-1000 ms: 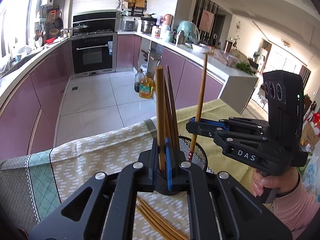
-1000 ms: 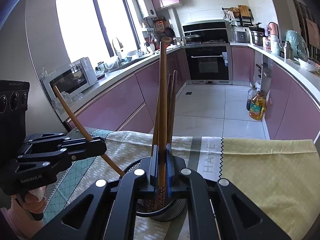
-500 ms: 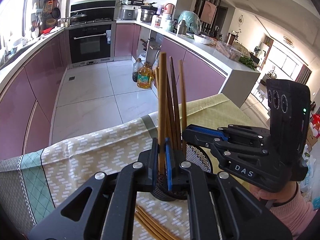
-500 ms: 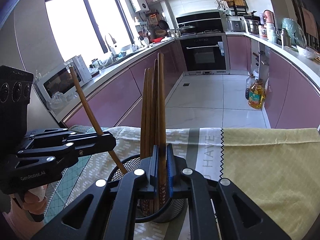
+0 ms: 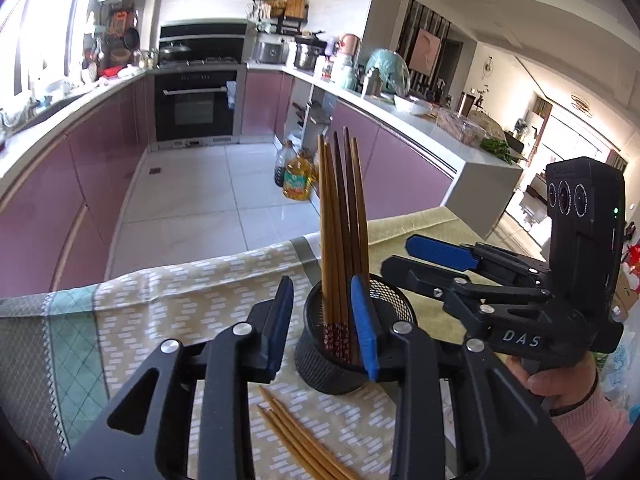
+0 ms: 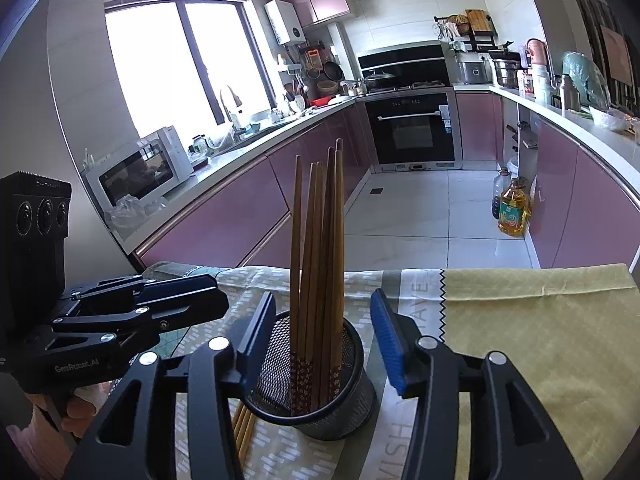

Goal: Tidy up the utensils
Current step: 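Open the left gripper to release its chopstick while the right gripper releases its chopstick, then move the left gripper back to the chopstick pile while the right gripper returns there too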

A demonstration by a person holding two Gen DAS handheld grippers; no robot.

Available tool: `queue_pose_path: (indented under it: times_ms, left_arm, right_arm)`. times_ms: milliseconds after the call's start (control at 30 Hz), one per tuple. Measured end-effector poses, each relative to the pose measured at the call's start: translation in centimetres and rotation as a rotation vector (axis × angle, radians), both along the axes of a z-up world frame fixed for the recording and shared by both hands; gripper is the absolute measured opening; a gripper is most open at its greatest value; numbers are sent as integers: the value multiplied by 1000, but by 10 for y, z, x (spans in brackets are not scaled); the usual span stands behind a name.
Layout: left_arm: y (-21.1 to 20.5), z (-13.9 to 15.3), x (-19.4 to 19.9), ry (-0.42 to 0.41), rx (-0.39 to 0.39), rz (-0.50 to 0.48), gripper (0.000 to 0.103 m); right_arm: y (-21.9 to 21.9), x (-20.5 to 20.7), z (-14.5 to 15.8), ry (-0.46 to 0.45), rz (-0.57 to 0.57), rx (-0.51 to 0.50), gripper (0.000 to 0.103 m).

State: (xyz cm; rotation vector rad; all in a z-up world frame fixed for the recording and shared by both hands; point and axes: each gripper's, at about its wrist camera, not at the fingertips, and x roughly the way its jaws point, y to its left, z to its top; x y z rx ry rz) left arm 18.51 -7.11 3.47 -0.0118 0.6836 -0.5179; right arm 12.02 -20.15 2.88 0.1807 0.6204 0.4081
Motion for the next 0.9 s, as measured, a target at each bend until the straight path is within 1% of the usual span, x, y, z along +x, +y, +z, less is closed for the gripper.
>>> queue_pose_path:
  times_ms: [33, 67, 100, 167, 233, 267, 367, 467, 533, 600, 667, 733, 900]
  left_arm:
    - [3, 2, -9, -26, 2, 4, 33]
    - [5, 4, -14, -40, 2, 7, 36]
    - [8, 6, -22, -59, 4, 15, 44]
    - [14, 7, -39, -102, 9, 34, 58]
    - [18, 6, -54, -131, 26, 49, 60]
    - [23, 5, -61, -139, 31, 52, 65]
    - [32, -3, -80, -161, 47, 87, 80]
    - [42, -14, -94, -156, 59, 119, 91]
    - [48, -23, -102, -144, 68, 136, 91]
    - [52, -32, -106, -128, 92, 160, 92]
    - [56, -46, -110, -97, 119, 174, 92]
    - [60, -57, -111, -54, 123, 175, 92]
    - [65, -82, -114, 22, 131, 193, 90]
  right_arm:
    - [0, -4, 2, -9, 7, -3, 49]
    - [1, -9, 4, -20, 15, -4, 50]
    - [1, -16, 7, -34, 27, -3, 52]
    - [2, -28, 10, -54, 51, 1, 61]
    - [4, -45, 13, -82, 76, 4, 63]
    - [4, -50, 13, -88, 88, 6, 64]
    - [8, -68, 4, -78, 124, -4, 68]
    - [14, -79, -10, -50, 145, -29, 70]
    - [24, -85, -25, -15, 162, -53, 71]
    - [32, -90, -41, 25, 176, -77, 71]
    - [40, -94, -56, 70, 193, -88, 71]
    - [47, -97, -69, 104, 199, -101, 70]
    - [59, -102, -86, 144, 205, -143, 70]
